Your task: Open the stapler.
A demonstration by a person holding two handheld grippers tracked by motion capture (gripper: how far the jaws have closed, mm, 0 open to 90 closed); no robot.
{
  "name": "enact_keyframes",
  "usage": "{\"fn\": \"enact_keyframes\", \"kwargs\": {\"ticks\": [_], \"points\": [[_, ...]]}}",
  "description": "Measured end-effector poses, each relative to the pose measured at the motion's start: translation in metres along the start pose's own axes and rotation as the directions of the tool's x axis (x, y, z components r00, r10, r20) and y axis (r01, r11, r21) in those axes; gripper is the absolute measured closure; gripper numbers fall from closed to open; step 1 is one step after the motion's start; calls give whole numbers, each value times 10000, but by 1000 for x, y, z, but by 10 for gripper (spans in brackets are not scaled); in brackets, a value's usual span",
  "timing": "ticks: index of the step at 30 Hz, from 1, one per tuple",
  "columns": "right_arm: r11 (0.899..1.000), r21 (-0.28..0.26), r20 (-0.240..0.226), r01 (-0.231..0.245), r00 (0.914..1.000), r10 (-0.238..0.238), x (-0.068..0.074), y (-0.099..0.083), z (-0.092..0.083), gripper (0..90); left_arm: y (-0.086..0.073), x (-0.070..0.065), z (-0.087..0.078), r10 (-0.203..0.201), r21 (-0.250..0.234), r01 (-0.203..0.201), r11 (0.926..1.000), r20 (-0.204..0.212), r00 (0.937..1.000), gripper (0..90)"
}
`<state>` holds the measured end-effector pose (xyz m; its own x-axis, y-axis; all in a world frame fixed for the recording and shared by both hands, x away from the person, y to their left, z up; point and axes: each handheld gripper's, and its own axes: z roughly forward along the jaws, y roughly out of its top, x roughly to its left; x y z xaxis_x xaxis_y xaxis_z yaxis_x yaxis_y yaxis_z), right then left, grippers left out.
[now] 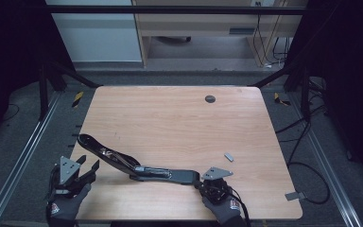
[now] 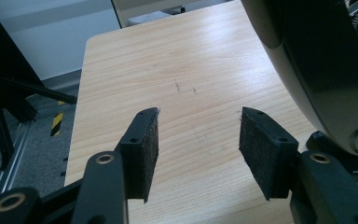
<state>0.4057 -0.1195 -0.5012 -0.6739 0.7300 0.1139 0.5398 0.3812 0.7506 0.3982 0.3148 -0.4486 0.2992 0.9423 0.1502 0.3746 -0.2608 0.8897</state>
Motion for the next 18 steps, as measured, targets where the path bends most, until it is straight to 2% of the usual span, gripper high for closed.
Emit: {"fn": "enact_keyframes", "kwargs": {"ticks": [2, 4, 18], "points": [[9999, -101, 42, 108, 9999, -107, -1, 0, 1, 900, 0, 0, 0, -22, 32, 22, 10000, 9, 10000, 465], [10000, -58, 9, -51, 10000, 51, -1, 0, -1, 900, 0, 0, 0, -27, 56, 26, 10000, 22, 10000, 461], [9999, -115, 35, -93, 10000, 93, -2, 2, 0, 900, -1, 0, 2, -101, 120, 100, 9999, 62, 9999, 438]]}}
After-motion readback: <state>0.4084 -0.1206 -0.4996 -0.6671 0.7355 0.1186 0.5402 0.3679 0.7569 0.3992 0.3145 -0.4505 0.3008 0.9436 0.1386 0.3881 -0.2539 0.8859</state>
